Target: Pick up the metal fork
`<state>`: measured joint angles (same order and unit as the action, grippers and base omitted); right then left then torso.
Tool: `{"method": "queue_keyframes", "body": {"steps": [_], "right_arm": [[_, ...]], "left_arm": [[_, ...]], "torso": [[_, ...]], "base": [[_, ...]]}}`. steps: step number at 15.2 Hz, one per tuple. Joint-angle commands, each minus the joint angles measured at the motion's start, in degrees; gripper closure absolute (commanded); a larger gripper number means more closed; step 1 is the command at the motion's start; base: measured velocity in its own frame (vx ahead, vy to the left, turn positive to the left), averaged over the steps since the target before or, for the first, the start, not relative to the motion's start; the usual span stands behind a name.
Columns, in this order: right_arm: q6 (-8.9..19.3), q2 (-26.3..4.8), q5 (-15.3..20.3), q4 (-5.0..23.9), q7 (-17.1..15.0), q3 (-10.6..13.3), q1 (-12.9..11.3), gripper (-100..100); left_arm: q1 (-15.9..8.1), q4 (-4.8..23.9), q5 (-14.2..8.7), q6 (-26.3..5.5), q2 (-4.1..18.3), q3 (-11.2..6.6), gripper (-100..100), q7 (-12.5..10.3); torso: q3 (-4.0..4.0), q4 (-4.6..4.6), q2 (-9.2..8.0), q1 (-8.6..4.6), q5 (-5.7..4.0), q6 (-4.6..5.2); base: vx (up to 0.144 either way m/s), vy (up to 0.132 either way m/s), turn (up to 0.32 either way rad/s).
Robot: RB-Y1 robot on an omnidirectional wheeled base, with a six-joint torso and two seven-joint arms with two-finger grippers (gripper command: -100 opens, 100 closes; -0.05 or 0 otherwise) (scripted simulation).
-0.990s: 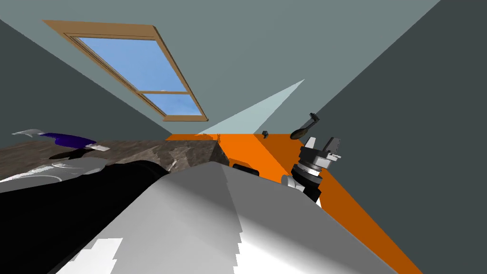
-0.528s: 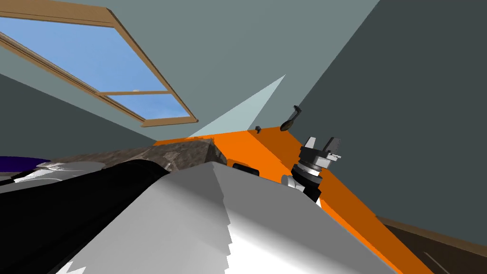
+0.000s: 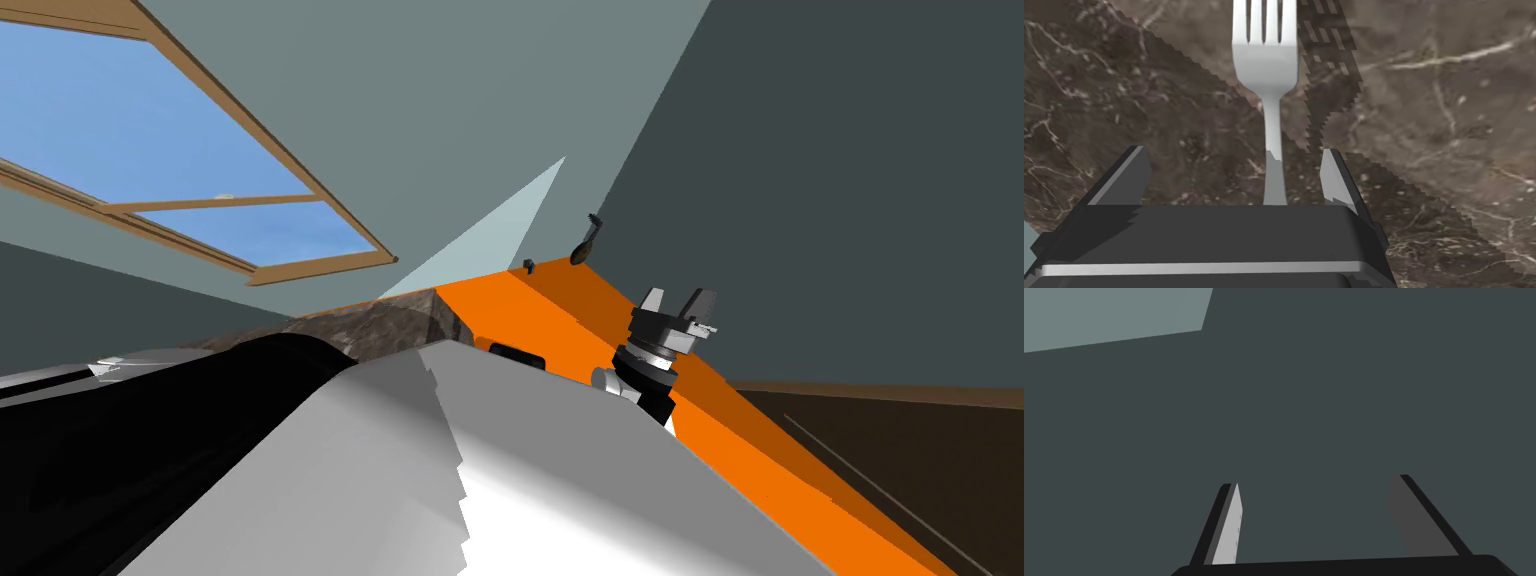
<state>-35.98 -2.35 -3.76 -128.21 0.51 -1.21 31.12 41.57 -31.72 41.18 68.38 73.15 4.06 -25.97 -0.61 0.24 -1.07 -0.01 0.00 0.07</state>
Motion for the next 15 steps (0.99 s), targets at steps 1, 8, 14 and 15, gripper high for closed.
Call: {"method": "queue_keyframes", "body": {"steps": [1,8,14,15], "right_arm": [[0.0,0.0,0.0,0.0,0.0,0.0,0.0,0],[0.0,-0.01,0.0,0.0,0.0,-0.02,0.04,0],[-0.01,-0.02,-0.01,0.0,0.0,-0.04,0.09,0],[-0.01,-0.02,-0.01,0.0,0.0,-0.05,0.1,0]], "left_arm": [[-1.11,2.07,-0.95,0.14,-0.29,1.25,-100,-0.76],[-3.51,5.72,-2.89,0.21,-1.01,3.89,100,-2.22],[-1.11,2.07,-0.95,0.14,-0.29,1.25,100,-0.76],[-1.11,2.07,-0.95,0.14,-0.29,1.25,100,-0.76]], "torso": [[0.0,0.0,0.0,0.0,0.0,0.0],[0.2,-0.06,0.4,0.13,0.02,-0.13],[0.66,-0.25,1.2,0.33,0.08,-0.25],[0.8,-0.31,1.45,0.43,0.08,-0.29]], "base": [[-0.234,-0.019,-0.307],[-0.162,-0.032,-0.199],[0.074,0.019,0.191],[0.235,0.07,0.356]]}}
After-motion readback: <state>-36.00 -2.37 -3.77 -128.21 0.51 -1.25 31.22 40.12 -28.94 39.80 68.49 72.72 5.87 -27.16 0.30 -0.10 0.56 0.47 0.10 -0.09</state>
